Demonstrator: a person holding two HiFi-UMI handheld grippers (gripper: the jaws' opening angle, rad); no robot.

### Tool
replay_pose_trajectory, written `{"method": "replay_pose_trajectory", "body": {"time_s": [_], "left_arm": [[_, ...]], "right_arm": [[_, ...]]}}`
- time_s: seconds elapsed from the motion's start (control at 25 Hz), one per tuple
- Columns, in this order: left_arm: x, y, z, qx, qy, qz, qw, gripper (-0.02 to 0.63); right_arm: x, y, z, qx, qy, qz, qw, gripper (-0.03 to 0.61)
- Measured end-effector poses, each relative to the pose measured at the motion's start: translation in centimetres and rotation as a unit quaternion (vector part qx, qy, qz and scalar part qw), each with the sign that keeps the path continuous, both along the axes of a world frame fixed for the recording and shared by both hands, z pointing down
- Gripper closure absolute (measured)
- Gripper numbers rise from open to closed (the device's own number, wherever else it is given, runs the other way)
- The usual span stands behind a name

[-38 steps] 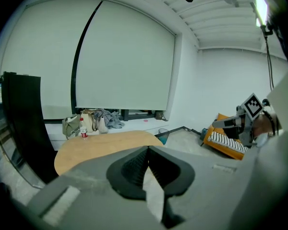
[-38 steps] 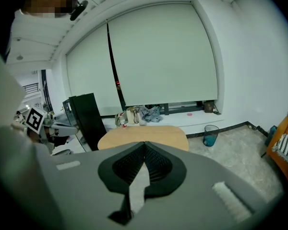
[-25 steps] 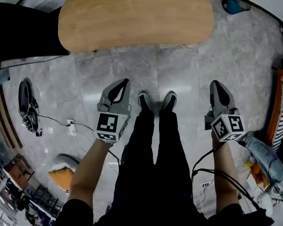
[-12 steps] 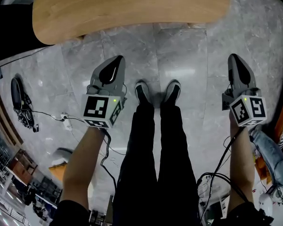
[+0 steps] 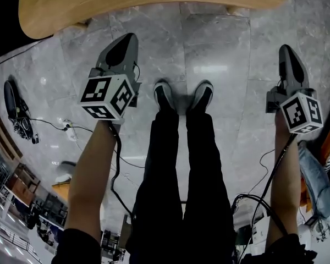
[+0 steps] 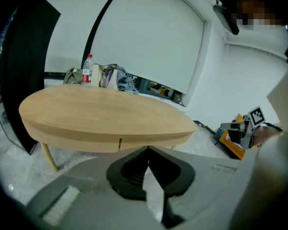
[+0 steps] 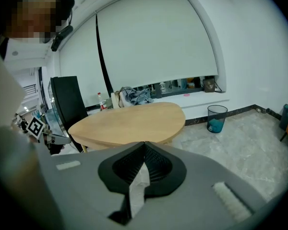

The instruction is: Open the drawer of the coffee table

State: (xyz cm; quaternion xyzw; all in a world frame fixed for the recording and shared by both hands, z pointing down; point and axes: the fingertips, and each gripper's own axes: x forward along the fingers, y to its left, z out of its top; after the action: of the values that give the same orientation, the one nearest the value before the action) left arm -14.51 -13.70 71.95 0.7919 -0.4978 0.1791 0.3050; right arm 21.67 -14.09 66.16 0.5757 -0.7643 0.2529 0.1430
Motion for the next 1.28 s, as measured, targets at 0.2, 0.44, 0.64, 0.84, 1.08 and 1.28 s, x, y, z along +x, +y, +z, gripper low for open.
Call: {"method": "replay_pose_trajectory", "body": {"time_s": [0.2, 0.44, 0.64, 0.84, 1.08, 1.28], "left_arm": [[0.6, -0.1, 1.1, -0.002, 0.040, -0.006, 0.9992, 0.604], [2.6, -0.4, 3.3, -0.020, 0.085, 0.022, 0.9959, 0.555], [3.2, -1.6, 6.3, -0.019, 0.113, 0.045, 0.9924, 0.495], [3.1, -2.9, 9.6, -0.026, 0.180, 0.038, 0.9825, 0.468], [4.6, -4.7, 12.8, -0.029, 0.290, 0.047, 0.9555, 0.468], [4.4, -7.3, 15.8, -0.031, 0.302, 0.033, 0.9523, 0.420]], "right_arm": [[-1.2, -0.2, 0.9, 0.007, -0.006, -0.011, 1.000, 0.575], [-4.1, -0.2, 1.9, 0.023, -0.004, -0.077, 0.997, 0.575], [-3.7, -0.9, 4.5, 0.034, -0.016, -0.068, 0.997, 0.575], [-2.5, -2.0, 7.7, 0.043, -0.016, -0.058, 0.997, 0.575], [-1.2, -4.0, 10.9, 0.051, -0.028, -0.050, 0.997, 0.575], [-0.9, -7.0, 13.0, 0.055, -0.029, -0.059, 0.996, 0.546]]}}
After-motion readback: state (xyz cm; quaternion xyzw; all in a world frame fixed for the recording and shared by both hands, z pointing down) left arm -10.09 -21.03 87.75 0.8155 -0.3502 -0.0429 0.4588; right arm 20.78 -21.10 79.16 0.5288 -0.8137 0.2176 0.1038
